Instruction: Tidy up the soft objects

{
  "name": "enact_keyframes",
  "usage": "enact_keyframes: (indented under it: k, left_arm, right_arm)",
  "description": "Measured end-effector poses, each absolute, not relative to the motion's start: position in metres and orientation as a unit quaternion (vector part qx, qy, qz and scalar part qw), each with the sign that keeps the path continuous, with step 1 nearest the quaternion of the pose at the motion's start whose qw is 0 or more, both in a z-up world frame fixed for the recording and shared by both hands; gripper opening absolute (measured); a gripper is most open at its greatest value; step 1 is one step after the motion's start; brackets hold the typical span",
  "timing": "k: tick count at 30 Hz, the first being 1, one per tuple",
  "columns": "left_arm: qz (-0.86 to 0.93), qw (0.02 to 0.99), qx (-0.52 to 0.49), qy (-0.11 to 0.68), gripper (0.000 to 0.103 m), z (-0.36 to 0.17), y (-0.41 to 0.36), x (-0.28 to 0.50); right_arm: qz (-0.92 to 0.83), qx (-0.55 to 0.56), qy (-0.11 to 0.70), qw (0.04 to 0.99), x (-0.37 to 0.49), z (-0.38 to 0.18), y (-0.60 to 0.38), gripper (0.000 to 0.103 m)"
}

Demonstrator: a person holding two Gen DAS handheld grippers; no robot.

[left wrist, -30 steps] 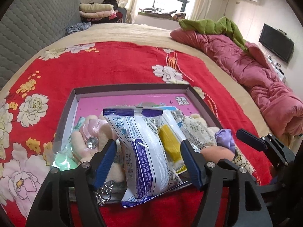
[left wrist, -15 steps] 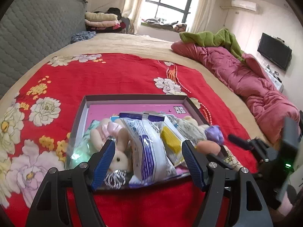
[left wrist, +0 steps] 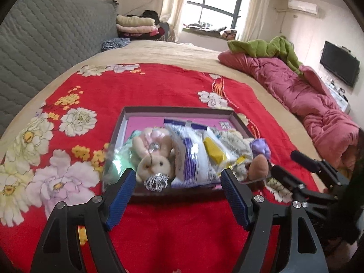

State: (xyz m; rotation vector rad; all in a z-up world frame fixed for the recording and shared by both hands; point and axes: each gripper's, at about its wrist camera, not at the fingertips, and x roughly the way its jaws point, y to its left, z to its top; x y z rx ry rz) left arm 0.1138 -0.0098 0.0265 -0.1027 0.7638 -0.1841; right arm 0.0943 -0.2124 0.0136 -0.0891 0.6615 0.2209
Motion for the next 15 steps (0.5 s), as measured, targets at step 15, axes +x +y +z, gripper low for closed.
enact_keyframes:
  k: [15]
  left_arm:
    - [-0.031, 0.92, -0.042, 0.389, 0.078, 0.028, 0.001, 0.061]
  right_arm:
    - [0.075, -0.016, 0.339, 0.938, 0.046, 0.021, -0.179, 0.072]
